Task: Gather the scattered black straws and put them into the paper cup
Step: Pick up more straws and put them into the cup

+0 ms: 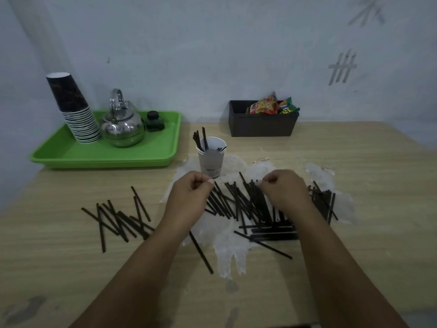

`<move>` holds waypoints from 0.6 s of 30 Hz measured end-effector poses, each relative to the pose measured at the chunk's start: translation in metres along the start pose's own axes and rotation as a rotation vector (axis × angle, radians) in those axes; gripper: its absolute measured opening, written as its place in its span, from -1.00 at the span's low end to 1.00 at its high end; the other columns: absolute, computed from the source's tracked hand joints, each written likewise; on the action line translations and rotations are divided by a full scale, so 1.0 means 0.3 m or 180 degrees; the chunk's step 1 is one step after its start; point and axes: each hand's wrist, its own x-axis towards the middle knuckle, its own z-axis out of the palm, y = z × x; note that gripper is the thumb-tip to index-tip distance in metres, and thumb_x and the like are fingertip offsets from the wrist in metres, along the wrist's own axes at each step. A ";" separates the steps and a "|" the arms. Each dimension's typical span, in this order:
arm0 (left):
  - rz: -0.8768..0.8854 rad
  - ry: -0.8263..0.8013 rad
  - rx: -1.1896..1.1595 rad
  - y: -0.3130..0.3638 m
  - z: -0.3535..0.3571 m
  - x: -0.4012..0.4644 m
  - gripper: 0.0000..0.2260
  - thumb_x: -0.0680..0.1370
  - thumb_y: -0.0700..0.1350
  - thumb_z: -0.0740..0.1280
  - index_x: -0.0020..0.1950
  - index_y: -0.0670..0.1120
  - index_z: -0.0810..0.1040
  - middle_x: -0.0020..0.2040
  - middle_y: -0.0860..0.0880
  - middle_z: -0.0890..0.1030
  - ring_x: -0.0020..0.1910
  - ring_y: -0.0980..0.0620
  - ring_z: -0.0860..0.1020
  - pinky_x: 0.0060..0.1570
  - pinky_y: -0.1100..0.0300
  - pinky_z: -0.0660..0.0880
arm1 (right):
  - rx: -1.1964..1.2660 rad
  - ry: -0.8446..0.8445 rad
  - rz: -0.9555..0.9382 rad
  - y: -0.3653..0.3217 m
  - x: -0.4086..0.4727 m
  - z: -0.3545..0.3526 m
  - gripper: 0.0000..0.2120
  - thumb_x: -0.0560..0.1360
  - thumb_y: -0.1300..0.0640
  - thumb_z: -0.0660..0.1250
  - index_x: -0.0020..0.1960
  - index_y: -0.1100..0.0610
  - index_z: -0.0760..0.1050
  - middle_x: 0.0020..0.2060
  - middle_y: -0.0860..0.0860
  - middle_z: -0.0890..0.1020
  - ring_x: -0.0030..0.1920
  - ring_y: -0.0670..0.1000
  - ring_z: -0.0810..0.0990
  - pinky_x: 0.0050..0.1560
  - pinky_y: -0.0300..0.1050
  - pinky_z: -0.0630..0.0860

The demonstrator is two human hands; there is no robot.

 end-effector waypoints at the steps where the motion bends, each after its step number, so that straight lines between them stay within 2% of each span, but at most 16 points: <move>1: -0.0039 -0.0052 0.0007 -0.003 0.014 -0.004 -0.91 0.52 -0.06 0.38 -0.19 0.04 0.60 -0.29 0.01 0.58 -0.29 0.05 0.50 -0.23 0.10 0.46 | -0.0268 -0.0058 0.0024 0.002 -0.014 0.012 -0.71 0.51 -0.14 0.36 -0.12 0.09 0.62 -0.20 0.03 0.67 -0.25 -0.01 0.54 -0.20 -0.14 0.43; 4: -0.0083 -0.0166 0.0121 -0.005 0.050 -0.015 -0.93 0.53 -0.06 0.37 -0.15 0.02 0.59 -0.26 -0.03 0.59 -0.31 0.08 0.51 -0.34 0.25 0.47 | -0.0892 -0.0107 0.0031 -0.002 -0.039 0.045 -0.51 0.47 -0.30 0.31 -0.13 0.16 0.55 -0.21 0.06 0.62 -0.22 0.03 0.56 -0.30 -0.14 0.43; 7: -0.0074 -0.0169 0.0188 -0.001 0.076 -0.020 -0.94 0.53 -0.06 0.36 -0.12 0.00 0.59 -0.21 -0.04 0.61 -0.29 0.09 0.53 -0.35 0.27 0.46 | -0.1288 -0.0060 -0.0032 -0.016 -0.045 0.067 -0.47 0.43 -0.37 0.29 -0.15 0.14 0.50 -0.22 0.05 0.56 -0.24 0.03 0.51 -0.41 -0.14 0.28; 9: -0.0083 -0.0176 0.0183 0.003 0.087 -0.019 -0.94 0.54 -0.07 0.36 -0.11 -0.03 0.59 -0.21 -0.05 0.60 -0.27 0.05 0.53 -0.30 0.20 0.47 | -0.1341 -0.0080 -0.0061 -0.025 -0.043 0.074 -0.52 0.45 -0.32 0.31 -0.18 0.13 0.46 -0.25 0.03 0.52 -0.27 0.02 0.47 -0.40 -0.15 0.26; 13: -0.0058 -0.0165 0.0186 0.001 0.098 -0.016 -0.94 0.53 -0.06 0.36 -0.10 -0.03 0.59 -0.21 -0.04 0.59 -0.27 0.06 0.52 -0.28 0.19 0.46 | -0.1177 -0.0083 -0.0042 -0.031 -0.037 0.083 -0.67 0.52 -0.07 0.34 -0.31 0.09 0.41 -0.42 -0.05 0.44 -0.45 -0.12 0.33 -0.53 -0.22 0.17; 18: -0.0039 -0.0172 0.0220 -0.004 0.107 -0.008 -0.94 0.53 -0.07 0.36 -0.10 -0.02 0.59 -0.21 -0.04 0.59 -0.30 0.08 0.51 -0.35 0.24 0.44 | -0.0911 -0.0096 -0.0040 -0.029 -0.027 0.082 -0.79 0.53 0.09 0.30 -0.25 0.15 0.48 -0.40 -0.03 0.45 -0.40 -0.05 0.38 -0.51 -0.23 0.17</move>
